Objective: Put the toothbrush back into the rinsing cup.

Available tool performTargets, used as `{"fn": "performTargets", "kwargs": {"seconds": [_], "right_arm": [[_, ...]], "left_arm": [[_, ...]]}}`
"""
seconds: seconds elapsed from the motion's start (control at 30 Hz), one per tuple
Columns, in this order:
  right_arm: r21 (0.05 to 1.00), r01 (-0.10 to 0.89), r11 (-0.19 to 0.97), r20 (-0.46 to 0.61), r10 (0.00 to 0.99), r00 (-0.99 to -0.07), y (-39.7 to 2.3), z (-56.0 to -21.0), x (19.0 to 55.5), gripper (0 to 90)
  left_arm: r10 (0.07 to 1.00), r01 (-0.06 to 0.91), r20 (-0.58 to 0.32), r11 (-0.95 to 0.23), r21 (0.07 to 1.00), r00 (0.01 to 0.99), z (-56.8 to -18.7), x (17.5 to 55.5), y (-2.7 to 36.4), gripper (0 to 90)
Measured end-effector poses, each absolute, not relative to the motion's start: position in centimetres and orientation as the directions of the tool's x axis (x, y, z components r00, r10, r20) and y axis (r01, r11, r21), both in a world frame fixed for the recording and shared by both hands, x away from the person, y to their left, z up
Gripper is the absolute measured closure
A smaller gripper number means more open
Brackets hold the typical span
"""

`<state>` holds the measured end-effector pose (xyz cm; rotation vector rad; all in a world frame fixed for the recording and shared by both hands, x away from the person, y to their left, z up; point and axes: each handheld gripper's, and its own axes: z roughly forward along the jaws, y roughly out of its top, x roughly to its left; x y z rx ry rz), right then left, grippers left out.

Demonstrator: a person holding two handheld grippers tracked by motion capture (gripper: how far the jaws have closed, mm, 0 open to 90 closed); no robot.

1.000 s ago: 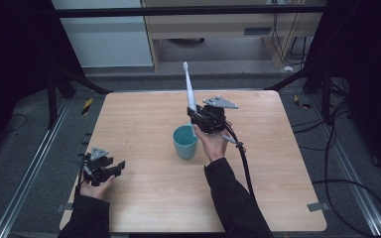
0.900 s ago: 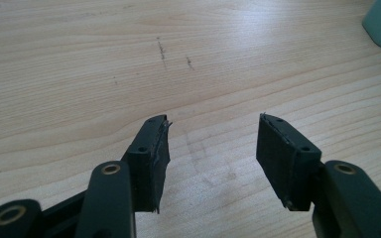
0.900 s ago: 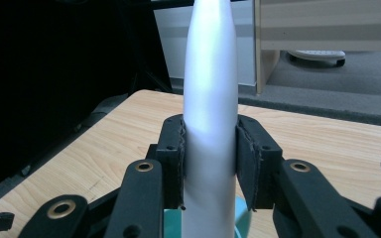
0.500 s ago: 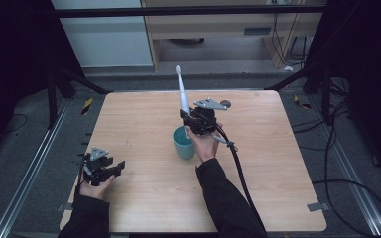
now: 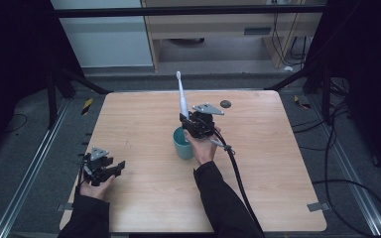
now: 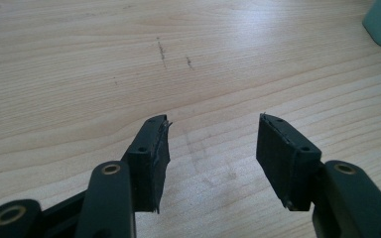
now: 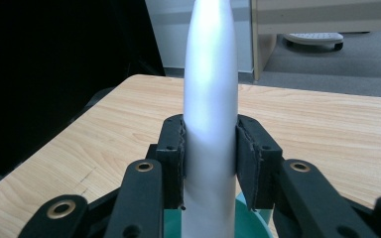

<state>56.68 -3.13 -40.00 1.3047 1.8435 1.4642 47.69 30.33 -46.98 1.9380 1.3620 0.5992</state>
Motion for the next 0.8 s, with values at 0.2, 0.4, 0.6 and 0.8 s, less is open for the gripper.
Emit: {"fn": "performTargets", "kwargs": {"seconds": [0.2, 0.4, 0.6, 0.8], "right_arm": [[0.917, 0.398, 0.004, 0.192, 0.872, -0.45, -2.6, -40.8, 56.4, 66.3], [0.914, 0.406, 0.02, 0.175, 0.882, -0.438, -2.2, -41.7, 56.2, 66.3], [0.904, 0.426, 0.033, 0.169, 0.888, -0.428, -2.1, -42.4, 55.8, 66.1], [0.898, 0.437, 0.049, 0.157, 0.892, -0.424, -2.3, -43.1, 55.7, 66.0]], "left_arm": [[0.938, 0.623, -0.015, -0.217, 0.752, 0.345, -47.0, 47.7, 30.3, 45.7], [0.938, 0.624, -0.013, -0.221, 0.75, 0.347, -47.0, 47.7, 30.3, 45.8], [0.937, 0.622, -0.012, -0.221, 0.751, 0.348, -47.0, 47.7, 30.2, 45.8], [0.937, 0.623, -0.009, -0.224, 0.749, 0.348, -47.0, 47.7, 30.2, 45.8]]}}
